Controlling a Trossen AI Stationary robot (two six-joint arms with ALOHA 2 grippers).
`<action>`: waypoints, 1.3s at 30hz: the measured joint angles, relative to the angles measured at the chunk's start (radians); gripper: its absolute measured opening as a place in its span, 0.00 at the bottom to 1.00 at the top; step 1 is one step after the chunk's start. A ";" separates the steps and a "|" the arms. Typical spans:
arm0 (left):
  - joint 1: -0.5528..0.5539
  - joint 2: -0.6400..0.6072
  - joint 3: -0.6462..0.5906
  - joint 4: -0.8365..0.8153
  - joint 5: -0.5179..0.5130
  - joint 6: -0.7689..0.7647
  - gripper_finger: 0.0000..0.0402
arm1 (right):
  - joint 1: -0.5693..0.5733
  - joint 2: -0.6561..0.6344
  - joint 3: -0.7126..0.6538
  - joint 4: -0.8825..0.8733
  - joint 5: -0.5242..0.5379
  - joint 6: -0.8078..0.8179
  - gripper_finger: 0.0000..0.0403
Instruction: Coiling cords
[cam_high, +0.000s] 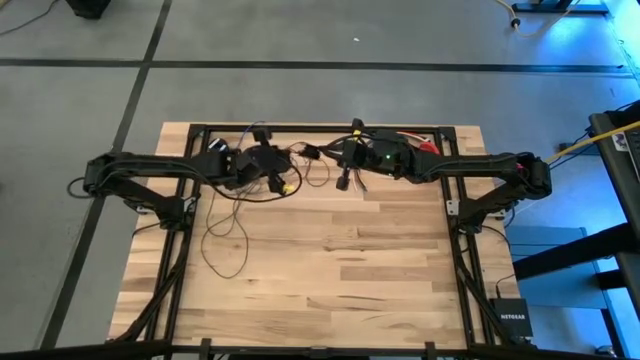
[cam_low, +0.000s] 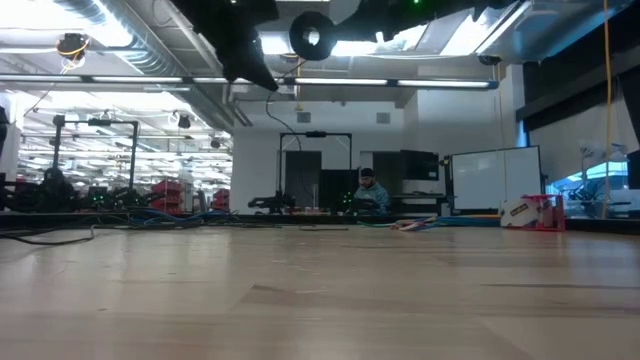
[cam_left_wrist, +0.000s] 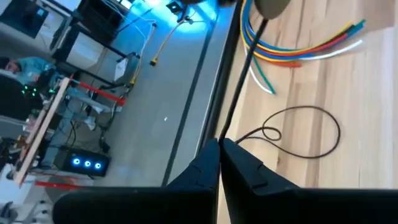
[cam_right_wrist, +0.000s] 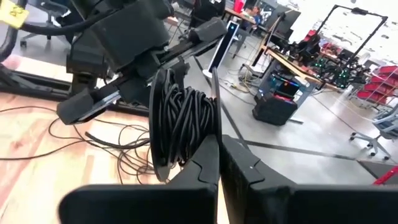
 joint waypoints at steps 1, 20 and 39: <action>0.003 -0.006 0.000 -0.007 0.006 -0.013 0.00 | 0.000 -0.001 0.000 0.000 0.000 0.000 0.01; 0.037 -0.184 0.001 0.077 0.162 -0.152 0.00 | -0.003 0.031 0.001 0.003 0.003 -0.083 0.01; 0.038 -0.157 0.001 0.105 0.194 -0.361 0.00 | -0.002 0.272 0.102 0.147 0.312 -0.180 0.01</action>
